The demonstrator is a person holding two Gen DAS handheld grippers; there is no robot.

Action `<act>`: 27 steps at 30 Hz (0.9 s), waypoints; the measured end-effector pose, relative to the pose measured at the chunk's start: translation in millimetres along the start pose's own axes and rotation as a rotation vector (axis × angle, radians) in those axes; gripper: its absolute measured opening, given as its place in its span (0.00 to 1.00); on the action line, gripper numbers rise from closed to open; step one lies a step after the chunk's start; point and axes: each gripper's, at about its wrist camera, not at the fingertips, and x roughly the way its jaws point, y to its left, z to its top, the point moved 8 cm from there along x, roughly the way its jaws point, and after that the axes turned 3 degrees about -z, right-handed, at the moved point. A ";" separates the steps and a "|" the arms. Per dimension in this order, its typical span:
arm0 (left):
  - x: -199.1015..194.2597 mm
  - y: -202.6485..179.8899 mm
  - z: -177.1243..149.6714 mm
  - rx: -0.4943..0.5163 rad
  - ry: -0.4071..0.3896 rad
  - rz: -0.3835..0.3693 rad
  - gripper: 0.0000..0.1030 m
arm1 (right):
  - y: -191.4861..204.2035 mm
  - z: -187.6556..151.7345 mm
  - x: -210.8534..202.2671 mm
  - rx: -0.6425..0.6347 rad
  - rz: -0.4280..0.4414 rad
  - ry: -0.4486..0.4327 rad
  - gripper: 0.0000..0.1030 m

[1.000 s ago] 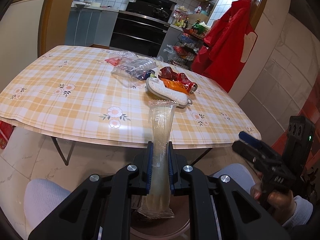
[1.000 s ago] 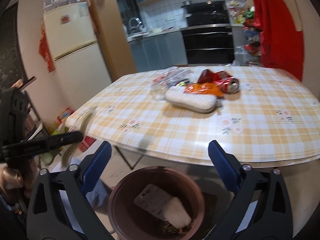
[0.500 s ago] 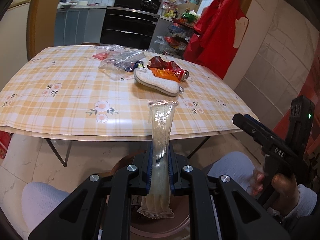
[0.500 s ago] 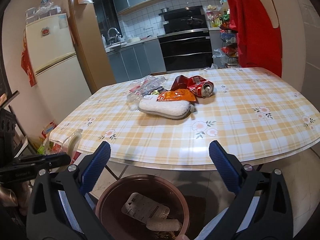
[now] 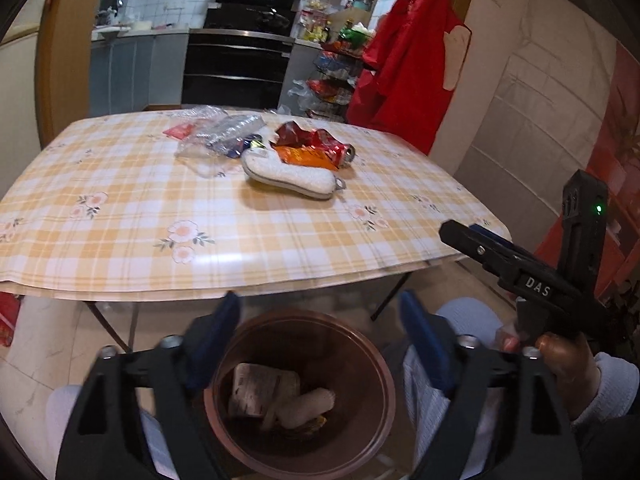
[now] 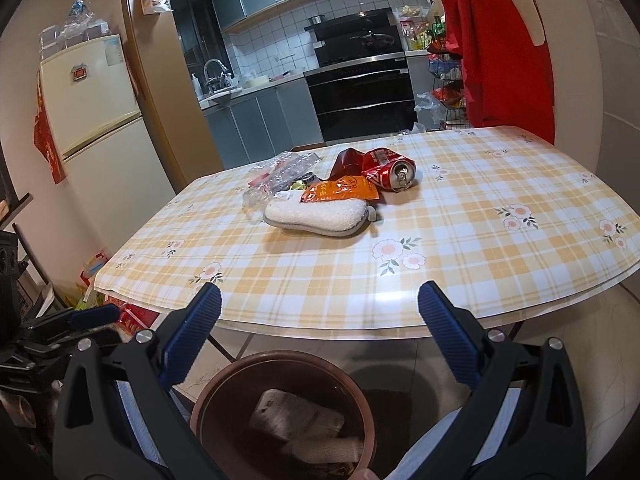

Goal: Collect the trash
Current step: 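Lower the clear plastic strip into the bin and open the left gripper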

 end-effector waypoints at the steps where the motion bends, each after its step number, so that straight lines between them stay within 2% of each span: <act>1: -1.2 2.9 1.6 -0.006 -0.007 0.011 0.90 | -0.2 0.1 0.2 -0.001 0.000 0.000 0.94; 4: -5.8 16.3 6.5 -0.040 -0.034 0.066 0.94 | -0.3 -0.2 0.6 -0.004 0.000 0.004 0.94; 9: -9.3 45.4 10.7 -0.108 -0.048 0.159 0.94 | -0.6 -1.7 2.2 -0.008 -0.005 0.013 0.94; 17: -20.7 76.3 23.0 -0.111 -0.099 0.263 0.94 | -1.0 -3.5 9.4 -0.041 -0.038 0.028 0.94; 22: -17.4 91.4 26.7 -0.134 -0.104 0.283 0.94 | -5.2 -3.3 17.9 -0.073 -0.067 0.037 0.94; 27: -7.0 97.8 27.7 -0.112 -0.088 0.306 0.94 | -4.9 -1.0 33.1 -0.158 -0.113 0.051 0.94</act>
